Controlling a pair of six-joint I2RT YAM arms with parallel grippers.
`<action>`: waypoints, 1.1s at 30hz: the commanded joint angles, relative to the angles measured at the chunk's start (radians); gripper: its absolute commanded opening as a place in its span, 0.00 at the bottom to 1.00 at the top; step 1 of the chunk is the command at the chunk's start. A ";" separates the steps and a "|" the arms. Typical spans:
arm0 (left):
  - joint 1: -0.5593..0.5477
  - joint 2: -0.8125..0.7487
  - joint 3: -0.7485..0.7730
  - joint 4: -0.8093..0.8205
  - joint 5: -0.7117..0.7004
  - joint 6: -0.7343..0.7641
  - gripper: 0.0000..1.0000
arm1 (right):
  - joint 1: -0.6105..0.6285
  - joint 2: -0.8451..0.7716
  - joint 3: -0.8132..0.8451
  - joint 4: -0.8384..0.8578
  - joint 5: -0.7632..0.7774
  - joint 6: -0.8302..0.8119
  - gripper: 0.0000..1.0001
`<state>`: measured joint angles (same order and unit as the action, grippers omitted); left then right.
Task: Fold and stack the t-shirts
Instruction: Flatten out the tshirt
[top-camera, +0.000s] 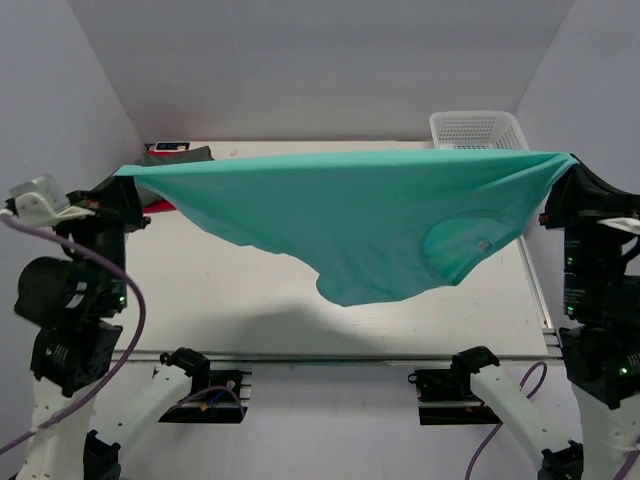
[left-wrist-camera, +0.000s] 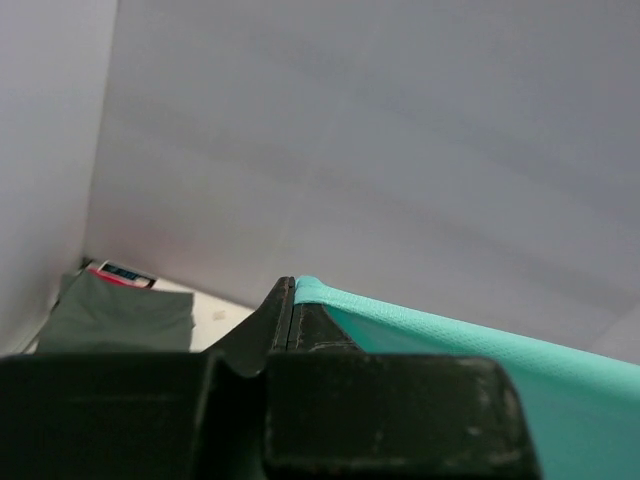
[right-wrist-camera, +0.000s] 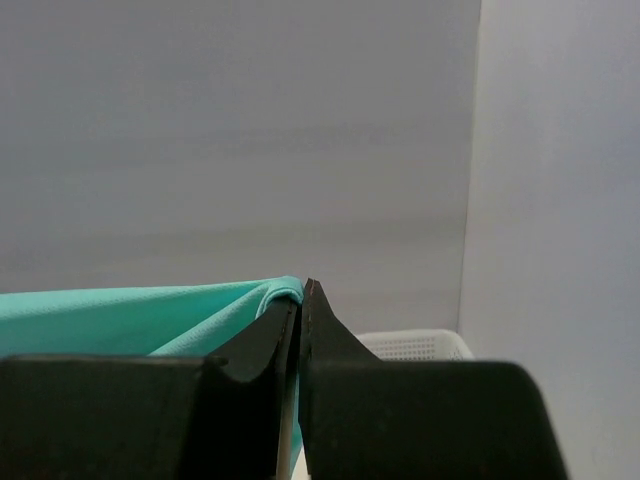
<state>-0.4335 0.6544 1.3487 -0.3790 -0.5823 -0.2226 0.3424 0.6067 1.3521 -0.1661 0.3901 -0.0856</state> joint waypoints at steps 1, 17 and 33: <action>0.016 -0.030 0.059 -0.040 0.065 -0.003 0.00 | -0.011 -0.028 0.085 -0.039 0.006 -0.026 0.00; 0.018 0.123 -0.092 -0.017 0.167 -0.026 0.00 | -0.016 0.067 -0.157 0.039 -0.123 0.044 0.00; 0.111 0.863 -0.294 0.158 0.025 -0.119 0.00 | -0.049 0.770 -0.415 0.413 -0.020 0.182 0.00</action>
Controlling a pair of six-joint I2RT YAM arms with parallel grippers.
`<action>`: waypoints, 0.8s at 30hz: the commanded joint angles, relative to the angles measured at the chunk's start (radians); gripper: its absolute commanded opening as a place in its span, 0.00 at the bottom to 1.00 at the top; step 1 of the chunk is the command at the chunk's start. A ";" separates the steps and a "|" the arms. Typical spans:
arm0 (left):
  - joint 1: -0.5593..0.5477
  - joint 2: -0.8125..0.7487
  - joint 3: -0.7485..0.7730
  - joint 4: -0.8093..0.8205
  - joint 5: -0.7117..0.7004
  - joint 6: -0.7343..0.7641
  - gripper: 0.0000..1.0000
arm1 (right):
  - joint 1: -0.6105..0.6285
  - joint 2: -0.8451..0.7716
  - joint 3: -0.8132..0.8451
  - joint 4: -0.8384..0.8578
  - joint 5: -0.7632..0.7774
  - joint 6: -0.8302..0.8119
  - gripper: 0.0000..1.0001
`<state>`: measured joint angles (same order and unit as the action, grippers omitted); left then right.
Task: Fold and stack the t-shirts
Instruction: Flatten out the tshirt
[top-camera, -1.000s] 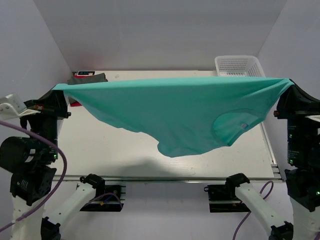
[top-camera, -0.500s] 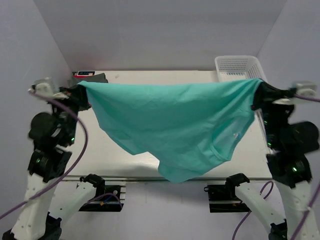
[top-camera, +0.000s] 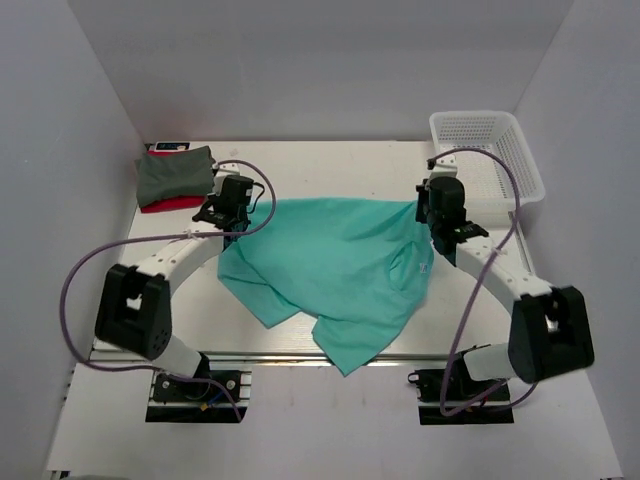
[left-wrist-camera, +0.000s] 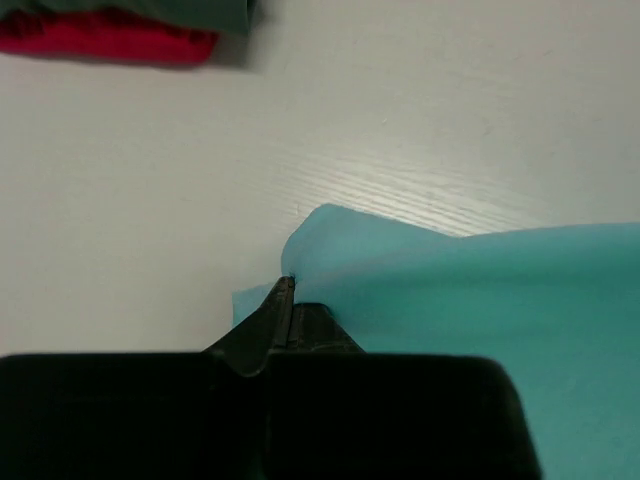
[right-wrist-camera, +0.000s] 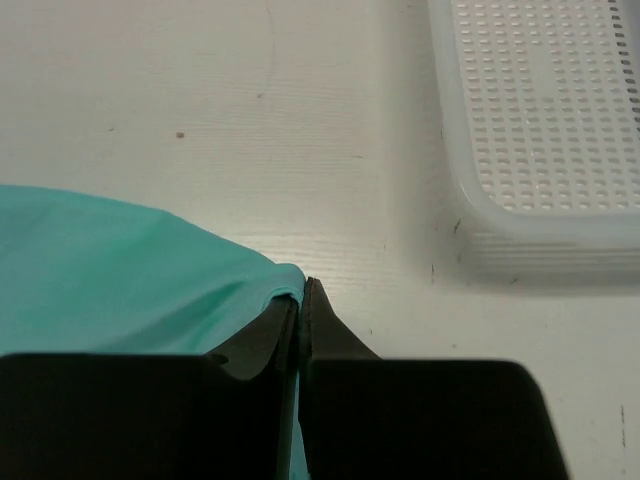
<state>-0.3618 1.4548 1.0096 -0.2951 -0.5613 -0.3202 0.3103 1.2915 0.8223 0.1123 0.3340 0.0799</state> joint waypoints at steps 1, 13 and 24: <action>0.040 0.100 0.090 0.074 0.005 -0.022 0.00 | -0.023 0.141 0.132 0.129 0.036 0.017 0.00; 0.165 0.545 0.453 0.005 0.072 -0.022 0.04 | -0.063 0.546 0.477 0.044 0.094 -0.009 0.00; 0.184 0.491 0.569 -0.162 0.141 -0.022 1.00 | -0.057 0.456 0.588 -0.106 0.033 -0.019 0.90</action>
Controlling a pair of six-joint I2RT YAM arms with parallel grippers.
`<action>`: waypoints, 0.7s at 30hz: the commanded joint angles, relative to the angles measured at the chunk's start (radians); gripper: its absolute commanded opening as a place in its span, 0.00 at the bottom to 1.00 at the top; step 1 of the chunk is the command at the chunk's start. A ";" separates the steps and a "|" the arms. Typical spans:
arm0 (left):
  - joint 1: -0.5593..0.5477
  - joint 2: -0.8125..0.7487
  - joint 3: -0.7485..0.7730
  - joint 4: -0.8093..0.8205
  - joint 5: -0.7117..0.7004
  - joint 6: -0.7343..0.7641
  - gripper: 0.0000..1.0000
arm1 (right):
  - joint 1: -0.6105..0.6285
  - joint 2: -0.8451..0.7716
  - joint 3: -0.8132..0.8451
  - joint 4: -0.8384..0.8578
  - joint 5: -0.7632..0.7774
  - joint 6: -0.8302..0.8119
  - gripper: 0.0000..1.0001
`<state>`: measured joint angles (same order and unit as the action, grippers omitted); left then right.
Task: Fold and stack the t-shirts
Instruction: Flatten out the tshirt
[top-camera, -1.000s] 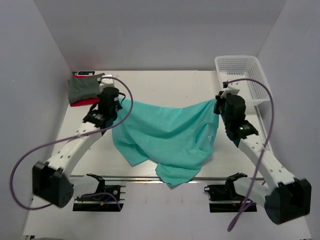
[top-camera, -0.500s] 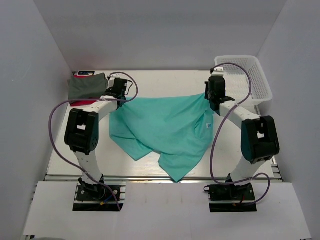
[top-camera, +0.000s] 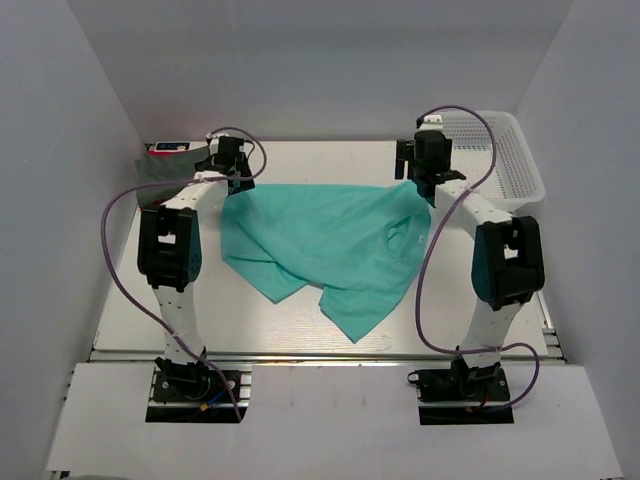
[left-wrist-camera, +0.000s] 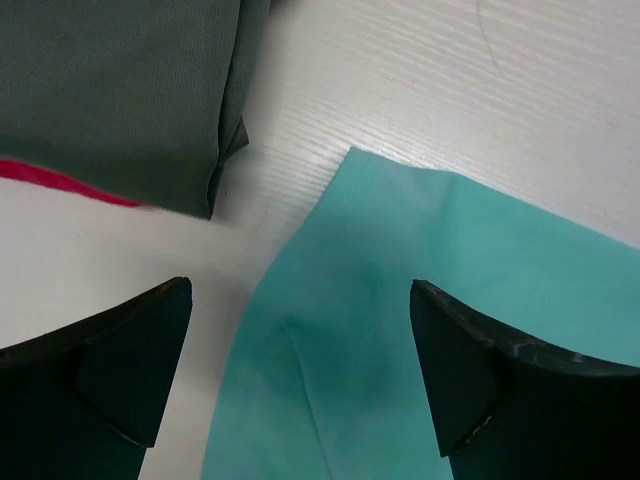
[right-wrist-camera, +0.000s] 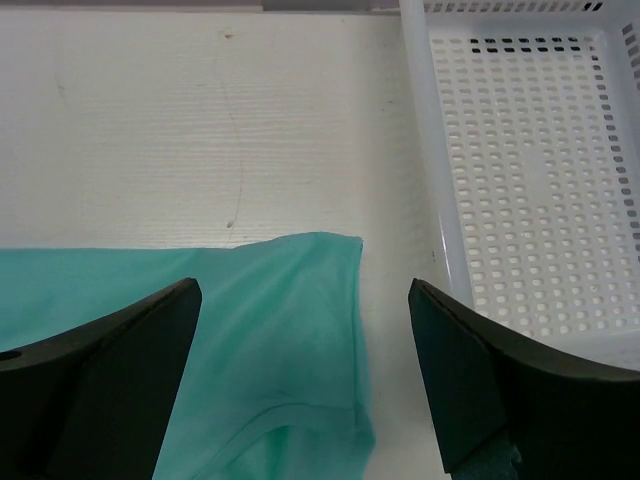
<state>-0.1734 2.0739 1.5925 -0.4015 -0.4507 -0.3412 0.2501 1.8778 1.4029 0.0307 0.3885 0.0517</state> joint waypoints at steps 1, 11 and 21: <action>-0.005 -0.200 -0.044 -0.056 0.056 -0.001 1.00 | 0.003 -0.152 -0.017 -0.029 -0.055 0.013 0.90; -0.026 -0.748 -0.646 0.012 0.216 -0.122 1.00 | 0.035 -0.644 -0.427 -0.109 -0.592 0.158 0.90; -0.026 -0.910 -0.934 0.139 0.359 -0.102 0.98 | 0.159 -0.927 -0.805 -0.188 -0.826 0.292 0.90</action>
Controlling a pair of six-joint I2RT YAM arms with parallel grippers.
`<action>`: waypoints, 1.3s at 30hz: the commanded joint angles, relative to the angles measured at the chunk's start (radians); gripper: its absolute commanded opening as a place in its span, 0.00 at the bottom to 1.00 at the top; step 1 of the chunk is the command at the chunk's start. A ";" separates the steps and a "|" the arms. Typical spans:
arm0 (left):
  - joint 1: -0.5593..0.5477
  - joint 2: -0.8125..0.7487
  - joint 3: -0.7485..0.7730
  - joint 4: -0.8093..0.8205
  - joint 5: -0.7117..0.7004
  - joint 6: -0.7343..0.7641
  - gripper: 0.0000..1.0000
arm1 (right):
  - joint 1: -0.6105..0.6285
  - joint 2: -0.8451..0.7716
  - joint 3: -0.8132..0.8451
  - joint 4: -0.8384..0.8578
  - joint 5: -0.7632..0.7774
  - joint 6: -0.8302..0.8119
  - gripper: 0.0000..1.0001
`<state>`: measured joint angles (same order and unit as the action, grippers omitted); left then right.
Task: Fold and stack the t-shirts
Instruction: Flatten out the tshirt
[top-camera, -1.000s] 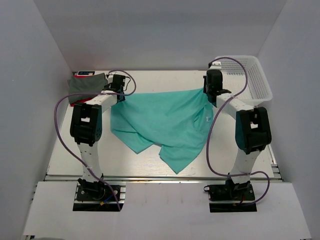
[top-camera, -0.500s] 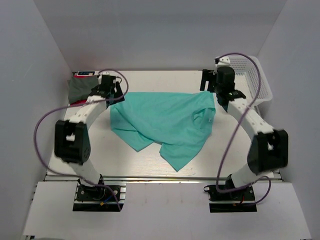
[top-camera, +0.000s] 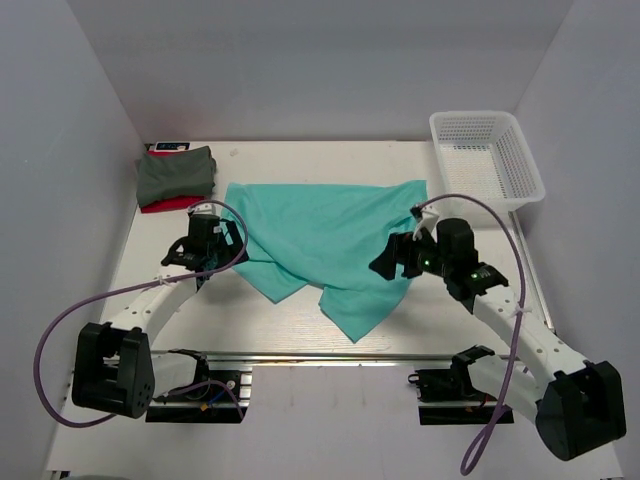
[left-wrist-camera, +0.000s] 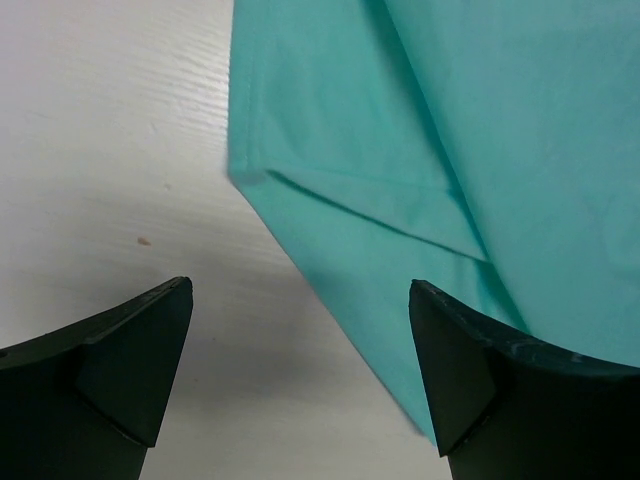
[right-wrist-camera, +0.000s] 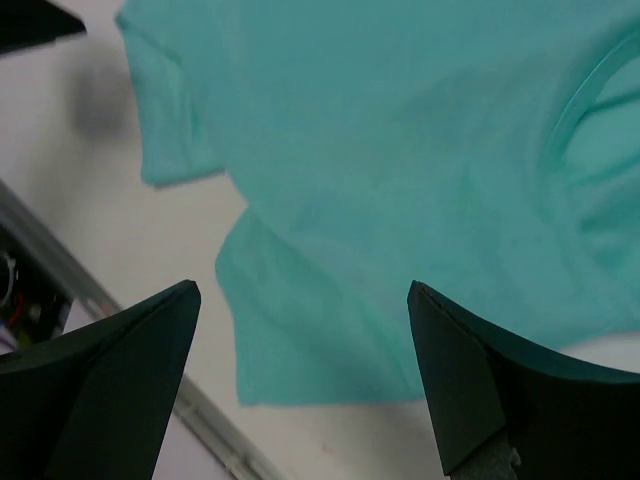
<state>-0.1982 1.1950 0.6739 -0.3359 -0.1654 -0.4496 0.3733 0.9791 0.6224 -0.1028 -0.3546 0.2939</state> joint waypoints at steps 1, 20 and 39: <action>-0.001 -0.031 -0.016 0.074 0.073 0.006 0.98 | 0.048 -0.022 -0.033 -0.096 -0.077 0.039 0.90; -0.001 0.227 0.013 0.189 -0.034 -0.012 0.83 | 0.660 0.253 0.025 -0.245 0.458 0.062 0.89; -0.001 0.359 0.105 0.155 -0.102 -0.034 0.53 | 0.782 0.431 0.111 -0.288 0.588 0.076 0.84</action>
<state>-0.1986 1.5337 0.7345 -0.1577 -0.2455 -0.4721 1.1458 1.3811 0.7033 -0.3775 0.2005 0.3630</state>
